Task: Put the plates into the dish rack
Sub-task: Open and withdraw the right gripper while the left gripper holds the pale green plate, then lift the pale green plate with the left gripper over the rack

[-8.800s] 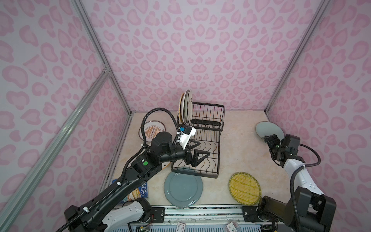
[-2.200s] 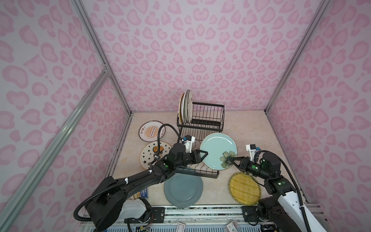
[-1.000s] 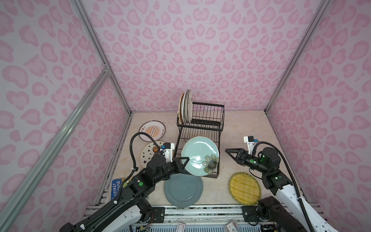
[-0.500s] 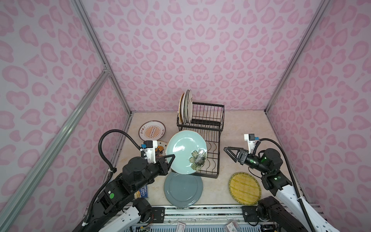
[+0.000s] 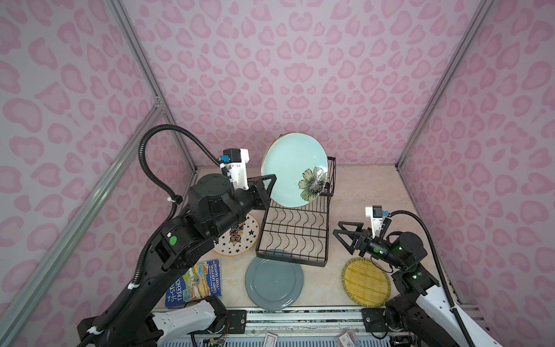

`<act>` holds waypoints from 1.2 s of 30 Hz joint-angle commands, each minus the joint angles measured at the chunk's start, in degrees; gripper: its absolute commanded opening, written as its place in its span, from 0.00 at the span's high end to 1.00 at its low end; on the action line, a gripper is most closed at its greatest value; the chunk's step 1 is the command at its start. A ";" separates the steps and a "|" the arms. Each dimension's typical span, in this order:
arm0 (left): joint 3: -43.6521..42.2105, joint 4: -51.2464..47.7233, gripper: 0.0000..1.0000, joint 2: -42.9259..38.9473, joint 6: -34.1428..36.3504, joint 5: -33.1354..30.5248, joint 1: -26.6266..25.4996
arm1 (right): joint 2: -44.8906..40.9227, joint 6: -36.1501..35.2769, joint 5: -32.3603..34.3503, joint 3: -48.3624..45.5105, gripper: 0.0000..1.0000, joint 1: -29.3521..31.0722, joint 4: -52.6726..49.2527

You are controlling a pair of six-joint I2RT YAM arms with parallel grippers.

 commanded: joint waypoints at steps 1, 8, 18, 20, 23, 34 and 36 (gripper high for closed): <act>4.05 6.43 0.96 4.20 5.93 -13.79 -0.96 | -3.24 -1.79 3.32 -1.09 0.02 0.16 -4.58; 11.88 10.24 0.96 16.00 18.40 -28.26 -4.82 | -9.88 2.49 7.34 -2.51 0.02 0.46 -7.80; 21.70 14.42 0.96 31.43 33.49 -43.21 -6.25 | -18.45 3.15 14.87 -1.61 0.02 0.53 -23.08; 22.03 15.45 0.96 33.20 34.99 -44.17 -6.18 | -19.93 3.67 15.62 -1.46 0.02 0.55 -25.06; 22.47 15.79 0.96 35.54 36.08 -44.30 -5.70 | -21.83 4.21 16.62 -1.01 0.02 0.56 -27.86; 20.97 16.01 0.96 39.00 36.89 -43.41 -2.68 | -23.89 4.30 18.02 1.26 0.02 0.54 -34.27; 20.21 16.35 0.96 39.31 36.77 -43.99 -2.39 | -23.92 4.38 18.36 1.23 0.02 0.53 -34.38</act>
